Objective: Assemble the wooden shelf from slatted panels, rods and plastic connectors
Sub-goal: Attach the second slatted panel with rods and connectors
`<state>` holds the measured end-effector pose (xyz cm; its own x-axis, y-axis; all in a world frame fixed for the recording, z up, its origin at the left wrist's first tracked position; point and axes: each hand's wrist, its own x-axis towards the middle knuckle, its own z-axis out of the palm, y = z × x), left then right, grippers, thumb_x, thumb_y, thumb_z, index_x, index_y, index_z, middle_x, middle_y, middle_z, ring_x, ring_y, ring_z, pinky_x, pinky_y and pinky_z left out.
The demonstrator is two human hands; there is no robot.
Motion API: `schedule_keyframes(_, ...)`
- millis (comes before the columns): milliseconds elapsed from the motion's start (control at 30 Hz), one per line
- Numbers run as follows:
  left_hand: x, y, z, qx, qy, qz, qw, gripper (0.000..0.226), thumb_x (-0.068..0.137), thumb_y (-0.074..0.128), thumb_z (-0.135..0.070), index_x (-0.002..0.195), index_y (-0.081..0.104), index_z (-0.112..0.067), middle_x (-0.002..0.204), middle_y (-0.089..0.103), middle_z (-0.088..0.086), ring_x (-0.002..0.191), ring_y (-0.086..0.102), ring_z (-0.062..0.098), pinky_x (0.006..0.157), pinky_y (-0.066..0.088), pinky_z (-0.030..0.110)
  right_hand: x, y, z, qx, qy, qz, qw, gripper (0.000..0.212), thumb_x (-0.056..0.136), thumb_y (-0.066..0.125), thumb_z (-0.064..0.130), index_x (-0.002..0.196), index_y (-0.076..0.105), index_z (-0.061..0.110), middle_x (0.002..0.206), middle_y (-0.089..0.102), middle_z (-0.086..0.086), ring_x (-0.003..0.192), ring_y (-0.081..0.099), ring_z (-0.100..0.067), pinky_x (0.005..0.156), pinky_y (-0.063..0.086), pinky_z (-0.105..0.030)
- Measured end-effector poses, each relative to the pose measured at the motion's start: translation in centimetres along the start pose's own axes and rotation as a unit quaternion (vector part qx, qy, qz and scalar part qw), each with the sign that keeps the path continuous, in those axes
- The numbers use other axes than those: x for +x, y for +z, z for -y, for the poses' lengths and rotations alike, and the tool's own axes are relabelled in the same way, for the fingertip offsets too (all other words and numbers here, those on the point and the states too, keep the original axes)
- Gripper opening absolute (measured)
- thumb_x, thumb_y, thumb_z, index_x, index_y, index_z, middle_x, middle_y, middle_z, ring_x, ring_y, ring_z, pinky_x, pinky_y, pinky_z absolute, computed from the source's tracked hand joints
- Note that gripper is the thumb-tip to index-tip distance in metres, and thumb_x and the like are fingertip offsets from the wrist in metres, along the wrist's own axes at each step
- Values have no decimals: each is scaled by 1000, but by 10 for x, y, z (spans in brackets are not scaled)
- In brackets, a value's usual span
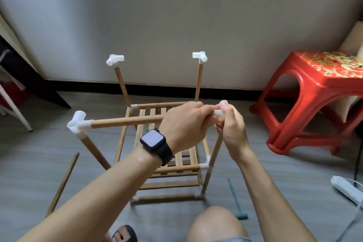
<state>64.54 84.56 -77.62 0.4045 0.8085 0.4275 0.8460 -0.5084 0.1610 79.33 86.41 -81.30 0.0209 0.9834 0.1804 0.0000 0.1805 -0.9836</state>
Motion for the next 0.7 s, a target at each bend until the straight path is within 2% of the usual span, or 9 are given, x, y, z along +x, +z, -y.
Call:
schedule_keyframes(67,-1,-18,7,-79,-11,24,997,35,102,47,-36,134,59,-27,114,65,-5,97,57,7,81,53,30,3,0,1,-14,-8,-8,1000,40,90,45,55,84,55,16,58,46,14,56,42,-5,57,38,-30)
schedule_keyframes(133,-9,-47,25,-109,-59,0,992,32,100,54,-38,129,63,-28,114,65,-8,99,58,7,86,53,33,6,1,0,-31,-11,-28,999,39,85,48,58,80,56,20,59,46,13,56,42,-7,58,38,-34)
schedule_keyframes(200,-26,-75,55,-21,-133,-53,989,31,98,54,-43,122,68,-31,114,67,-7,103,59,13,86,52,38,6,3,-2,-34,-9,-46,998,35,84,52,57,72,53,24,57,45,13,55,40,-9,57,37,-34)
schedule_keyframes(300,-69,-103,105,94,-287,-100,948,28,95,57,-44,117,69,-33,119,66,-2,113,56,24,91,48,43,3,9,-4,-41,-15,-64,997,37,85,59,53,60,49,29,56,42,11,56,40,-12,57,36,-34)
schedule_keyframes(333,-84,-105,116,63,-331,-108,935,28,94,58,-43,118,68,-32,118,66,-1,112,57,24,92,49,43,2,10,-5,-46,-22,-67,996,39,87,60,51,57,48,30,56,42,11,56,40,-13,57,37,-34)
schedule_keyframes(400,-103,-96,128,-99,-401,-123,903,24,94,62,-35,116,67,-28,113,67,-2,104,63,18,82,54,36,1,12,-5,-42,-31,-67,996,40,89,60,46,55,47,31,57,41,9,57,40,-15,57,37,-34)
schedule_keyframes(467,-109,-81,130,-285,-438,-176,834,17,96,61,-16,107,71,-25,103,71,-1,93,66,13,65,52,20,4,13,-4,-34,-28,-65,997,38,89,59,43,55,46,30,56,40,10,56,38,-15,56,35,-34)
schedule_keyframes(567,-105,-79,132,-405,-426,-246,771,27,92,52,-1,98,73,-17,91,71,0,88,67,11,56,51,20,9,9,-1,-17,-18,-62,998,34,85,59,37,55,45,28,53,39,13,52,37,-12,53,33,-32)
schedule_keyframes(700,-116,-78,138,-525,-382,-224,727,30,78,48,-11,98,71,-12,93,69,3,77,67,12,52,53,28,12,9,-1,1,0,-42,999,34,82,57,27,51,44,27,50,37,11,48,33,-11,49,30,-29)
